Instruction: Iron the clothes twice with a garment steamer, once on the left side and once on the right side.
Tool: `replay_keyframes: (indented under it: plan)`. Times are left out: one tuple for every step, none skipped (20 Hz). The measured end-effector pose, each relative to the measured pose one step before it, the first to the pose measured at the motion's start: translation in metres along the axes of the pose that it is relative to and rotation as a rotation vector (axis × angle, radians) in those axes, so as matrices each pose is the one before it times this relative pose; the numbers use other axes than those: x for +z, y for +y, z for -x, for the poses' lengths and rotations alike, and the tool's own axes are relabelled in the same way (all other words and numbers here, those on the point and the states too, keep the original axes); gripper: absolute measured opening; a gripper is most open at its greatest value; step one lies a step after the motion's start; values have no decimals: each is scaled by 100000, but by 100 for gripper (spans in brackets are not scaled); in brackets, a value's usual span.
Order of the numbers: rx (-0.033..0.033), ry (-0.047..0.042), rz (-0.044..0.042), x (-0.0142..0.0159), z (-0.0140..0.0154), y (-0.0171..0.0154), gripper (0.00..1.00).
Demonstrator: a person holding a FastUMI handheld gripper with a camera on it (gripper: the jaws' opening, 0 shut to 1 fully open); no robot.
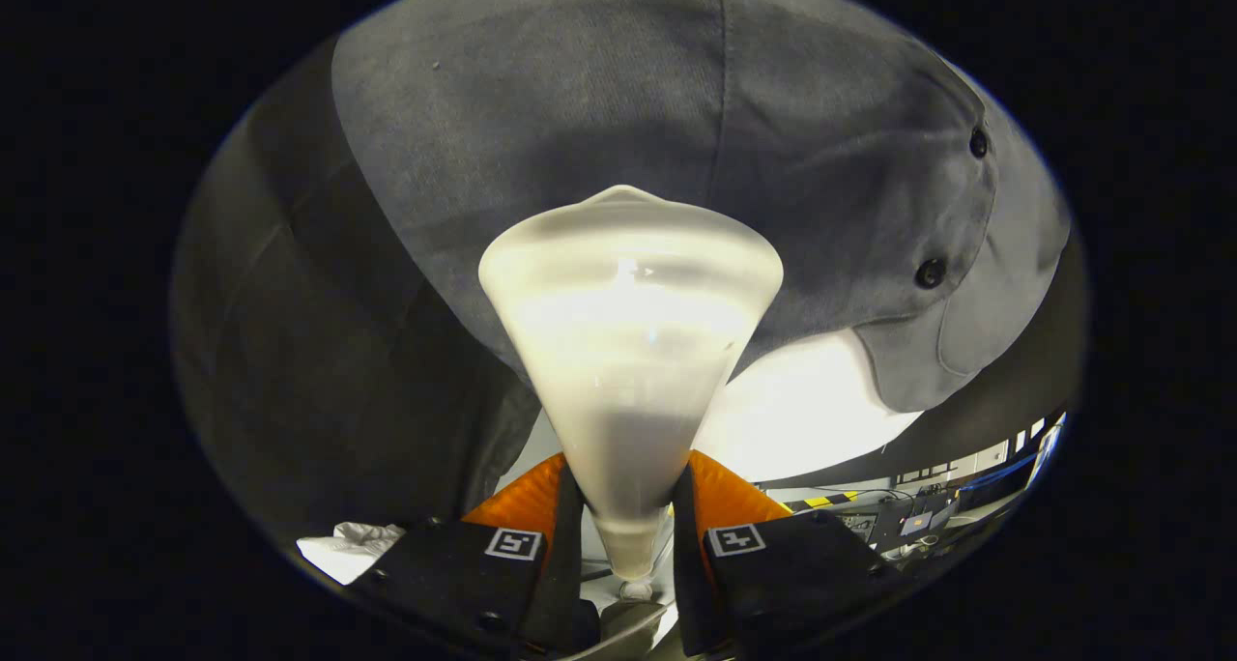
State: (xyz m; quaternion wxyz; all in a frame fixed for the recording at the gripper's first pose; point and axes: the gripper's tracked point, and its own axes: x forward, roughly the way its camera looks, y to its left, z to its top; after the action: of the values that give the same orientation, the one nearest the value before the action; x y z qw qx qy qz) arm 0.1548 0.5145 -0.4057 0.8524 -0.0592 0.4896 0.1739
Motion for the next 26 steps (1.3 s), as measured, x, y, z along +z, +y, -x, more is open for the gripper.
replay_keyframes:
  plan:
    - [342,767,-172,-193,47,-60,48]
    - [321,486,-374,-165,-70,136,48]
    - [272,406,-299,-191,80,-55,48]
    - [262,321,-290,-338,-5,71,48]
    - [350,226,-180,-113,251,1,48]
    - [286,-75,110,-112,259,-81,48]
    - [88,-386,399,-63,383,-171,48]
    - [103,-495,413,83,470,-198,48]
    - [241,-489,70,34,690,-124,48]
    - [844,-863,-260,172,920,-76,48]
    - [726,-1173,53,109,837,48,48]
    - [-53,-1346,423,391,1023,-218,48]
    - [-175,-1680,570,403,1231,-190,48]
    - [72,-1852,167,301,1345,-124,48]
    - [196,-1894,123,606,1320,-171,48]
    - [-305,-2309,157,829,1399,-338,48]
    - [-527,-2213,313,881,1318,-731,48]
    - [-281,-2098,-139,898,1476,-643,48]
    - [132,-2188,-485,872,1427,-497,48]
    - [-131,-2298,102,875,1611,-405,48]
    - [-389,-2628,519,840,1617,-572,48]
    - [-539,-2762,143,1134,1530,-657,48]
    - [-301,-2807,-233,837,1489,-689,48]
    - [-534,-3477,-486,1160,1549,-782,48]
    - [-747,-2929,226,1213,1338,-644,48]
    - [-761,-3030,71,1536,1528,-708,48]
